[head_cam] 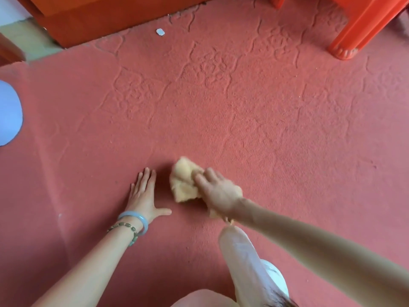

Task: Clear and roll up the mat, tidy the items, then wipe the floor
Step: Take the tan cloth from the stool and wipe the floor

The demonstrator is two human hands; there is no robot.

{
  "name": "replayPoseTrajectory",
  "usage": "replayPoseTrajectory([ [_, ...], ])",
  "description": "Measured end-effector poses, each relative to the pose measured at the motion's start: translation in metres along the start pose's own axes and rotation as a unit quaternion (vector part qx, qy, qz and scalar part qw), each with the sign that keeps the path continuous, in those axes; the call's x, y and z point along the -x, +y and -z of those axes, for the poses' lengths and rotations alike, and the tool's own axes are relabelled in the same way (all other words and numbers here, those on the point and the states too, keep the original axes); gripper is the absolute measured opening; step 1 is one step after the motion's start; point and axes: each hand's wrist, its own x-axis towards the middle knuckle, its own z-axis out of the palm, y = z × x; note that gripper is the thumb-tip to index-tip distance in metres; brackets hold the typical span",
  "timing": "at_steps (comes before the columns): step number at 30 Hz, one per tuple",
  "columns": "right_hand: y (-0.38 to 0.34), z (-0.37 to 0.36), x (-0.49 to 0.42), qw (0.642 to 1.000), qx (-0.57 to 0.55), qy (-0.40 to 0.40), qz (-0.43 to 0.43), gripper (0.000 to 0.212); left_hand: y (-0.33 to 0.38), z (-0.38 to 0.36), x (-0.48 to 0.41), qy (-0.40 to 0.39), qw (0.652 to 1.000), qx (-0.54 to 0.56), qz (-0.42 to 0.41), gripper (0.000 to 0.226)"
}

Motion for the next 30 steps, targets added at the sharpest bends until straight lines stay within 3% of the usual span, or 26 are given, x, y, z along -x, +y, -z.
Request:
replayPoseTrajectory([
  [3,0.069,0.023,0.016,0.982,-0.052,0.103,-0.147,0.038,-0.002,-0.001,-0.002,-0.007,1.0,-0.001,-0.003,0.128],
  [6,0.148,0.04,0.056,0.937,-0.035,0.169,-0.304,0.028,-0.004,-0.004,-0.003,-0.006,1.0,0.002,-0.004,0.128],
  [11,0.204,0.055,0.114,0.874,-0.051,0.194,-0.444,0.027,-0.005,-0.003,-0.001,-0.006,1.0,-0.016,0.002,0.126],
  [13,0.198,0.068,0.123,0.867,-0.115,0.201,-0.441,0.031,-0.001,0.007,0.0,-0.041,0.996,-0.076,0.004,0.122],
  [16,0.161,0.102,0.132,0.87,-0.222,0.244,-0.366,0.031,0.016,0.04,0.006,-0.119,0.98,-0.154,0.045,0.107],
  [18,0.128,0.136,0.14,0.866,-0.281,0.266,-0.317,0.036,0.045,0.07,0.014,-0.123,0.981,-0.139,0.059,0.096],
  [21,0.073,0.196,0.16,0.857,-0.349,0.285,-0.249,0.032,0.113,0.123,0.048,-0.056,0.995,-0.075,-0.031,0.075],
  [25,-0.001,0.288,0.205,0.839,-0.418,0.29,-0.196,0.022,0.2,0.224,0.12,0.055,0.976,0.046,-0.204,0.016],
  [27,-0.038,0.342,0.234,0.824,-0.451,0.29,-0.184,0.026,0.242,0.29,0.168,0.11,0.96,0.158,-0.205,0.023],
  [30,-0.09,0.432,0.281,0.789,-0.52,0.28,-0.17,0.043,0.309,0.392,0.253,0.089,0.925,0.321,-0.184,0.027],
])
